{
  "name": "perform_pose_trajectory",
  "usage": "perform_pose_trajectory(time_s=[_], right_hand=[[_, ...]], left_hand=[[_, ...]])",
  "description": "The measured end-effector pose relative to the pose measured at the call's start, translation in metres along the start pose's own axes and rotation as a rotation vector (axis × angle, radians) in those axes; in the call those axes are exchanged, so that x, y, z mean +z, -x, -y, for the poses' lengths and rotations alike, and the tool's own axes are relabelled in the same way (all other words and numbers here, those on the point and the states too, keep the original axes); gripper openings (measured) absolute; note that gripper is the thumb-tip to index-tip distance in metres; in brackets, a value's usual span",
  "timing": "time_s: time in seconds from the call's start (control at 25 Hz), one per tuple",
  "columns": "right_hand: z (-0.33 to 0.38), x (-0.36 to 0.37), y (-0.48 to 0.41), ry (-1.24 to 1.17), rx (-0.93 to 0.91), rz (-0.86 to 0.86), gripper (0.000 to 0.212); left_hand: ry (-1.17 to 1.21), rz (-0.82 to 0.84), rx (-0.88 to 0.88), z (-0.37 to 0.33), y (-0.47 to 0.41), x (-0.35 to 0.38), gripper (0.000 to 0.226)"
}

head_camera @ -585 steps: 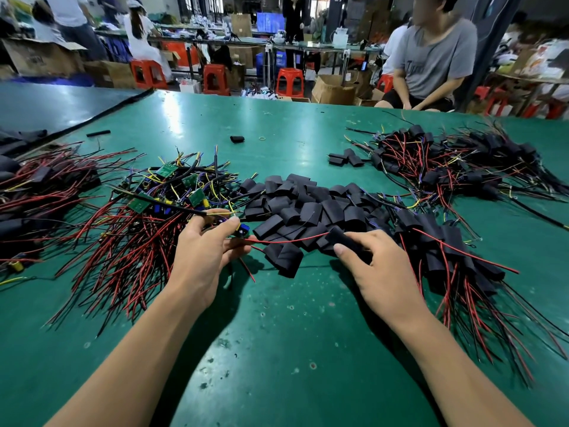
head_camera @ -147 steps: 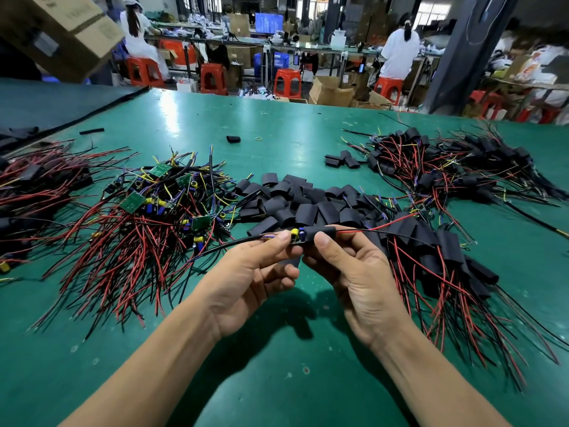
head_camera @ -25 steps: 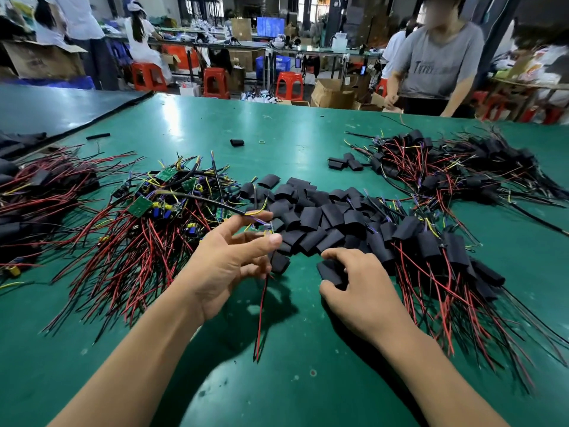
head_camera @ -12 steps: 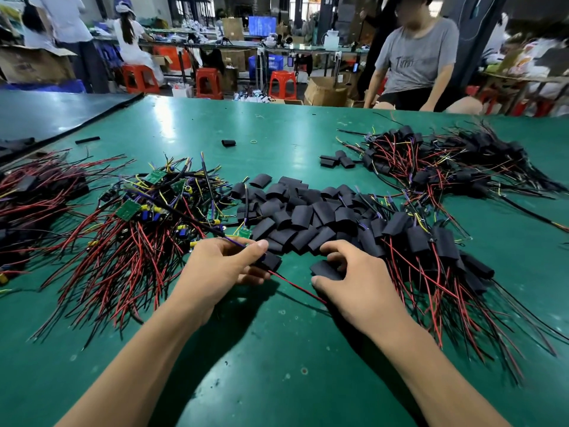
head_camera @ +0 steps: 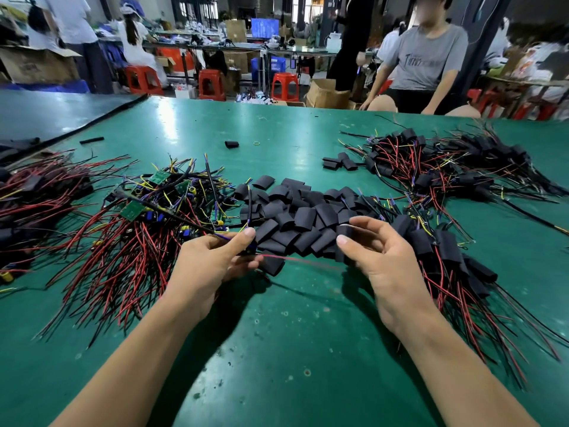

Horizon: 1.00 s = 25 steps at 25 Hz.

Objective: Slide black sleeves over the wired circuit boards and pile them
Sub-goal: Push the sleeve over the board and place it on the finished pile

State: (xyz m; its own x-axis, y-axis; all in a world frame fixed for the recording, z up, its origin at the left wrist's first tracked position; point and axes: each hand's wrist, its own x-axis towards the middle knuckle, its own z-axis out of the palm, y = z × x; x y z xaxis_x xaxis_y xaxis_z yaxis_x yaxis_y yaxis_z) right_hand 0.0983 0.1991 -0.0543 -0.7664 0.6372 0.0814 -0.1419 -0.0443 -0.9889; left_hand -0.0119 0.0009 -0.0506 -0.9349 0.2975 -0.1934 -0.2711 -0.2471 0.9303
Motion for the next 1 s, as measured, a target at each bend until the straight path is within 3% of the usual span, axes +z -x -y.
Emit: perform_pose_trajectory(time_s=[0.48,1.0], right_hand=[[0.000,0.003,-0.005,-0.382,-0.048,-0.250,0.031],[-0.005,0.014,0.001,-0.394,-0.059,-0.216,0.040]], left_hand=[[0.139,0.036,-0.170,-0.007,-0.008,-0.010,0.023],[0.171,0.042,-0.161,-0.008,-0.004,-0.004,0.028]])
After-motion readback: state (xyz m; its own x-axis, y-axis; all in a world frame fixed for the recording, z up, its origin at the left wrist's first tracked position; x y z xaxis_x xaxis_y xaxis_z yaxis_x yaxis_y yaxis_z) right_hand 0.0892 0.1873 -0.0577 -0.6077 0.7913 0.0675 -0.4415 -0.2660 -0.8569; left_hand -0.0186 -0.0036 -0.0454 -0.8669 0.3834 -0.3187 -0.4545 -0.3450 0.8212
